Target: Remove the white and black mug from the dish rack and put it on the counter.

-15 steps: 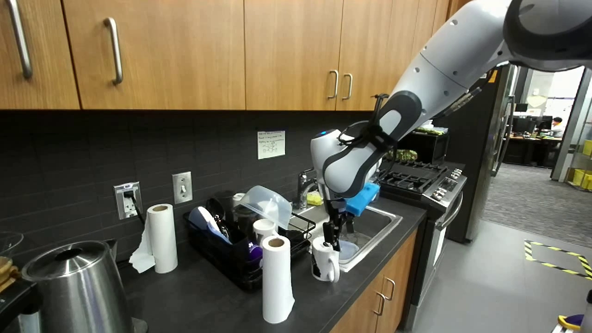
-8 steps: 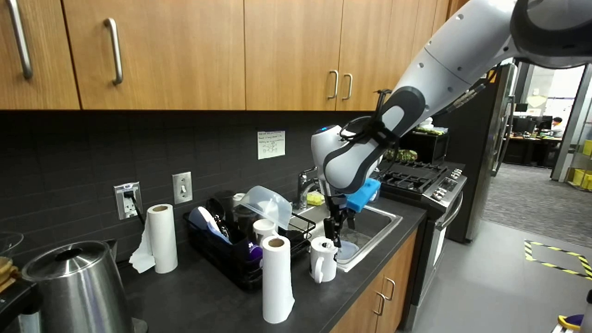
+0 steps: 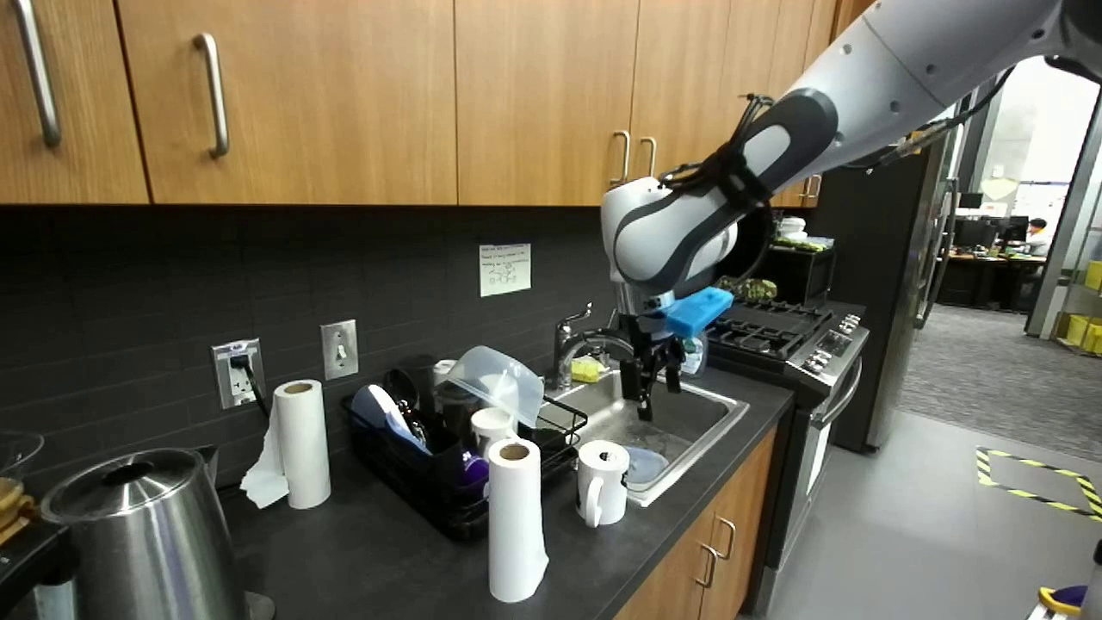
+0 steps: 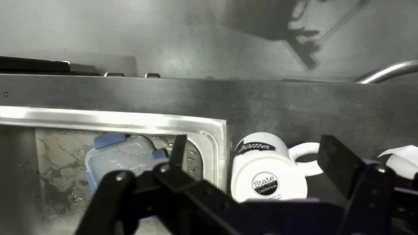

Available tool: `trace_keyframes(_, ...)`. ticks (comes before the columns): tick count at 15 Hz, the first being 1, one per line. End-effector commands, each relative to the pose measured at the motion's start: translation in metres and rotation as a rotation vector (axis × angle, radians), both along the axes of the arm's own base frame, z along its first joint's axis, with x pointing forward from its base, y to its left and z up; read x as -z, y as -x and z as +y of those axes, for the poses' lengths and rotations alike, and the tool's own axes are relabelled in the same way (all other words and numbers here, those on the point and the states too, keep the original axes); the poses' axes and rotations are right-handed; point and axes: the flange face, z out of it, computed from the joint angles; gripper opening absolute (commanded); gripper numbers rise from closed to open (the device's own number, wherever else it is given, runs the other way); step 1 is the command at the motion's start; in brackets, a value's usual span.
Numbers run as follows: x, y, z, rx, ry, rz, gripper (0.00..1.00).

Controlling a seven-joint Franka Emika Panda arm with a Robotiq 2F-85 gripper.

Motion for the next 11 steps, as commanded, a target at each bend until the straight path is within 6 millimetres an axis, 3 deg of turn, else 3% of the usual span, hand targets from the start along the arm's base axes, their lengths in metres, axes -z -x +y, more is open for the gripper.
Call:
trace_keyframes(1,-0.041,0.026,-0.017,0.013,-0.047,0.012,1.0)
trace_keyframes(7,-0.083,0.045,-0.05,0.082,-0.05,0.021,1.0)
trace_keyframes(8,-0.072,0.033,-0.042,0.078,-0.043,0.016,1.0)
trace_keyframes(11,-0.08,0.038,-0.049,0.089,-0.044,0.017,1.0)
